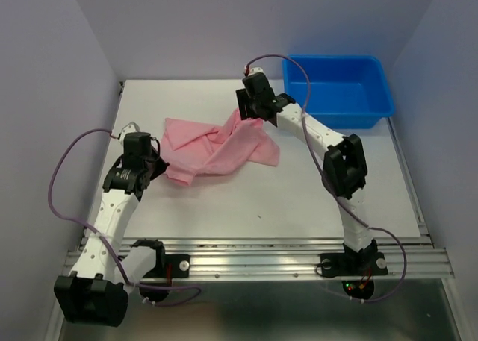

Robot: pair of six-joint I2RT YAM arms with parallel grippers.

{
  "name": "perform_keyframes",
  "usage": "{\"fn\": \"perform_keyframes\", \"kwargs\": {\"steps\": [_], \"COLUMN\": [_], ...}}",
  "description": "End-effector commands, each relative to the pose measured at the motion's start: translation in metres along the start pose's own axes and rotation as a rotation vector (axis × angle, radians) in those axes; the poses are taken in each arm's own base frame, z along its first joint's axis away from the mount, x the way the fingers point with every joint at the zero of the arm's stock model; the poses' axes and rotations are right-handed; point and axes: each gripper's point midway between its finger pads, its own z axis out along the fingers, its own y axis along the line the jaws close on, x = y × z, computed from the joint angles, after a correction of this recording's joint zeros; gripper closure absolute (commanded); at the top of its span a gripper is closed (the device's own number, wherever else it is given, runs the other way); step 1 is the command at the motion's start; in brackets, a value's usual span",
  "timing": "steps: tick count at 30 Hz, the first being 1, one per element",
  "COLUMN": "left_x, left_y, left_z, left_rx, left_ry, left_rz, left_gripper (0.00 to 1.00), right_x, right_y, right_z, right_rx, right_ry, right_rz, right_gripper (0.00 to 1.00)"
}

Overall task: Roll the t-shirts
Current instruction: Flatten out the T-shirt at the center of the board.

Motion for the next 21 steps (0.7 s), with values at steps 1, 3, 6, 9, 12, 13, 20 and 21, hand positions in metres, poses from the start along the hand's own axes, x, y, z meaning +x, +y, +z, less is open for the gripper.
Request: {"fn": "perform_keyframes", "kwargs": {"steps": [1,3,6,9,12,13,20,21], "left_x": [-0.038,-0.054,-0.068,-0.073,-0.077,-0.08,-0.086,-0.086], "left_y": [0.002,0.003,0.005,0.0,-0.003,-0.005,-0.015,-0.016], "left_z": [-0.006,-0.007,-0.004,0.0,0.002,0.003,0.007,0.007], "left_rx": [-0.054,-0.063,-0.075,-0.061,-0.055,-0.049,-0.021,-0.019], "left_ry": [-0.099,-0.133,-0.147,-0.15,-0.151,-0.156,-0.151,-0.15], "left_rz": [0.017,0.007,0.0,0.003,0.004,0.004,0.001,0.001], "left_gripper": [1.0,1.0,1.0,1.0,1.0,1.0,1.0,1.0], "right_x": [-0.017,0.003,0.048,0.094,0.126,0.132,0.171,0.174], "right_y": [0.014,0.016,0.009,0.002,0.005,0.004,0.011,0.013], "right_z": [-0.067,-0.075,-0.085,-0.087,-0.092,-0.09,-0.071,-0.067], "right_rx": [-0.132,-0.163,-0.162,-0.141,-0.154,-0.148,-0.136,-0.133], "right_ry": [-0.061,-0.022,0.049,0.132,0.188,0.199,0.266,0.272], "right_rz": [0.091,0.138,0.205,0.259,0.283,0.286,0.301,0.305], "right_gripper": [0.31,0.3,0.3,0.2,0.16,0.16,0.2,0.21]}}
